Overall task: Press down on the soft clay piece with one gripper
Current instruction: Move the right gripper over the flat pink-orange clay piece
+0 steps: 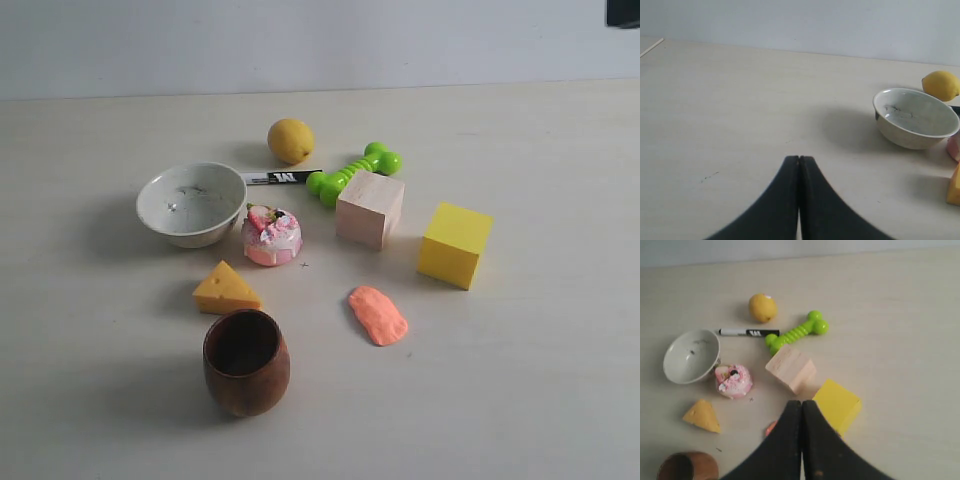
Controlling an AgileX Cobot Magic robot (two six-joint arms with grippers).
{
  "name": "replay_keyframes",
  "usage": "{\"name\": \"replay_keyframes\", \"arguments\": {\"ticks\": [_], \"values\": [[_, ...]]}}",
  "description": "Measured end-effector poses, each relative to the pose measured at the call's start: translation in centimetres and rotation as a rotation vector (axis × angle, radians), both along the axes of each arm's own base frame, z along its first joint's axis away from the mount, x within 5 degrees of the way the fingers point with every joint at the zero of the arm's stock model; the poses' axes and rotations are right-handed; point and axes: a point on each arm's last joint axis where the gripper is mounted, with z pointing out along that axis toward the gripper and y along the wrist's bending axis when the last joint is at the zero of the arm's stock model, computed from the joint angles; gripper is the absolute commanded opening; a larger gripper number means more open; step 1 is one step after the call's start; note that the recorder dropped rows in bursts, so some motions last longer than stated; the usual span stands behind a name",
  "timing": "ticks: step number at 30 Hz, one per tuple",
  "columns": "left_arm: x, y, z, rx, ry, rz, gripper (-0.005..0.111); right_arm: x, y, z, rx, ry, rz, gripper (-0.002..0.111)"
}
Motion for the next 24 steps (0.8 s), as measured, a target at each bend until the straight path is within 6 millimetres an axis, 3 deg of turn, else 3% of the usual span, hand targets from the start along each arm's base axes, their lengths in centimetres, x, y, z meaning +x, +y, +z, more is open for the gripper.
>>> {"name": "replay_keyframes", "arguments": {"ticks": [4, 6, 7, 9, 15, 18, 24], "values": [[0.0, 0.0, 0.0, 0.0, 0.0, 0.0, 0.0, 1.0, 5.0, -3.2, -0.079, 0.14, 0.055, 0.0], [0.0, 0.0, 0.0, 0.0, 0.0, 0.0, 0.0, 1.8, 7.3, -5.8, -0.159, 0.237, 0.059, 0.0], [0.0, 0.0, 0.0, 0.0, 0.0, 0.0, 0.0, 2.6, 8.3, -8.1, -0.212, 0.328, 0.04, 0.0], [0.0, 0.0, 0.0, 0.0, 0.0, 0.0, 0.0, 3.6, 9.1, -10.6, -0.257, 0.426, 0.002, 0.0], [0.0, 0.0, 0.0, 0.0, 0.0, 0.0, 0.0, 5.2, 10.4, -15.7, -0.286, 0.597, -0.159, 0.0], [0.0, 0.0, 0.0, 0.0, 0.0, 0.0, 0.0, 5.2, 10.8, -16.8, -0.279, 0.653, -0.172, 0.0], [0.0, 0.0, 0.0, 0.0, 0.0, 0.0, 0.0, 4.8, 12.3, -17.0, -0.257, 0.626, -0.118, 0.0]]}}
